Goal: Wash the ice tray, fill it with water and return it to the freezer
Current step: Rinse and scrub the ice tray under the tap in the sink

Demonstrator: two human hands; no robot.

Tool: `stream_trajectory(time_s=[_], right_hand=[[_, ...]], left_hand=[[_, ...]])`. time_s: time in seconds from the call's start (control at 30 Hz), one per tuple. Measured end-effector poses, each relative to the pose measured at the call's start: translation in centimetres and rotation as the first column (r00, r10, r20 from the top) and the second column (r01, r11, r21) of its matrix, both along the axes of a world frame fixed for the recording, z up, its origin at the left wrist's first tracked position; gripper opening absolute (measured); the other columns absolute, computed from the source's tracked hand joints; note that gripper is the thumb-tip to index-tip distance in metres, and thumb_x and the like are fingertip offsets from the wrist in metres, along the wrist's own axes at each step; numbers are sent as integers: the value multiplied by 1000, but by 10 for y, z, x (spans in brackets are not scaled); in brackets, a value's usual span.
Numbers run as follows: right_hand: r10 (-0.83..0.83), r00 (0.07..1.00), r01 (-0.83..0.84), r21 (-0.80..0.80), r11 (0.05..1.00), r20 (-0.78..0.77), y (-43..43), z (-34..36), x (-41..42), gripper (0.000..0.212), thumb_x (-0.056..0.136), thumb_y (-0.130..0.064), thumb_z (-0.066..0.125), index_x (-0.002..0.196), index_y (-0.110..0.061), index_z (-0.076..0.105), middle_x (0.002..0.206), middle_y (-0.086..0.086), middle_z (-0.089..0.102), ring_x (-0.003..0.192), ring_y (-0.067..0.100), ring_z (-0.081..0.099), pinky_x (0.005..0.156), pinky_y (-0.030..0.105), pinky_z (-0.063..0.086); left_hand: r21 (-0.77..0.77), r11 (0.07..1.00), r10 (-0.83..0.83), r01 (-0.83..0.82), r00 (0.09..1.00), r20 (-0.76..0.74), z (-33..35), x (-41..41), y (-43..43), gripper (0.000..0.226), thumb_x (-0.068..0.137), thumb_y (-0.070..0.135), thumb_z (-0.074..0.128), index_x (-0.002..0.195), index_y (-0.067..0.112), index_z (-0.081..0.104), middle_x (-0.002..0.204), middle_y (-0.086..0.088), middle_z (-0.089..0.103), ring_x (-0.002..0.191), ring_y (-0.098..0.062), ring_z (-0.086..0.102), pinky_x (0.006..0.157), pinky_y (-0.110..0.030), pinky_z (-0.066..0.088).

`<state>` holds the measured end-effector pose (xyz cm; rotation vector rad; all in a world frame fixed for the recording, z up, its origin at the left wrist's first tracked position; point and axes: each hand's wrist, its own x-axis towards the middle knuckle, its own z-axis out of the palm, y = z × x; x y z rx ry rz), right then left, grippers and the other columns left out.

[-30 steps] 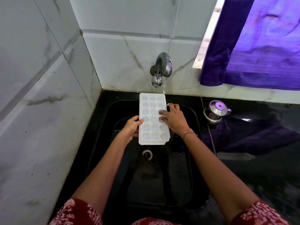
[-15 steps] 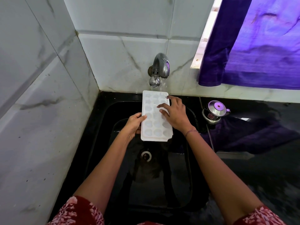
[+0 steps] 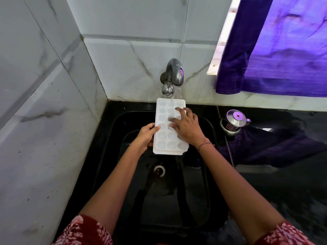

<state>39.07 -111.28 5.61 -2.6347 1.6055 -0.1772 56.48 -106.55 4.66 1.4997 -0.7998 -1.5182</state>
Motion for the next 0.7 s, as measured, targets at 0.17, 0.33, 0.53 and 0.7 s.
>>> stream_trajectory(time_s=[0.17,0.33,0.53,0.7], right_hand=[[-17,1000,17,-16,1000,6,0,2,-1,42,95,-52,38,121,-27,60,151,6,28,140,31,17,111,50,19],[-4,1000,4,-1,1000,2,-1,2,-3,44,94,-55,37,121,-29,60,150,5,29,141,30,17,111,50,18],[7,1000,-6,-12,1000,31,-1,1,-2,40,97,-49,36,124,-31,58,150,5,29,141,31,17,111,48,19],[5,998,-2,-40,999,69,-4,2,-5,35,96,-45,42,117,-22,58,145,8,35,139,31,21,109,48,24]], left_hand=[[-1,1000,-8,8,1000,-6,0,-1,1,11,95,23,52,103,22,59,86,-1,68,76,-17,66,64,-33,55],[-6,1000,-8,8,1000,-15,0,-1,4,13,95,22,52,106,21,59,86,0,68,76,-16,65,57,-29,53],[-8,1000,7,-8,999,-46,0,-3,3,11,95,22,52,102,21,61,84,1,67,73,-14,65,55,-28,54],[-14,1000,-25,25,999,-42,1,-8,3,16,95,22,52,109,19,60,84,1,67,73,-14,65,58,-28,53]])
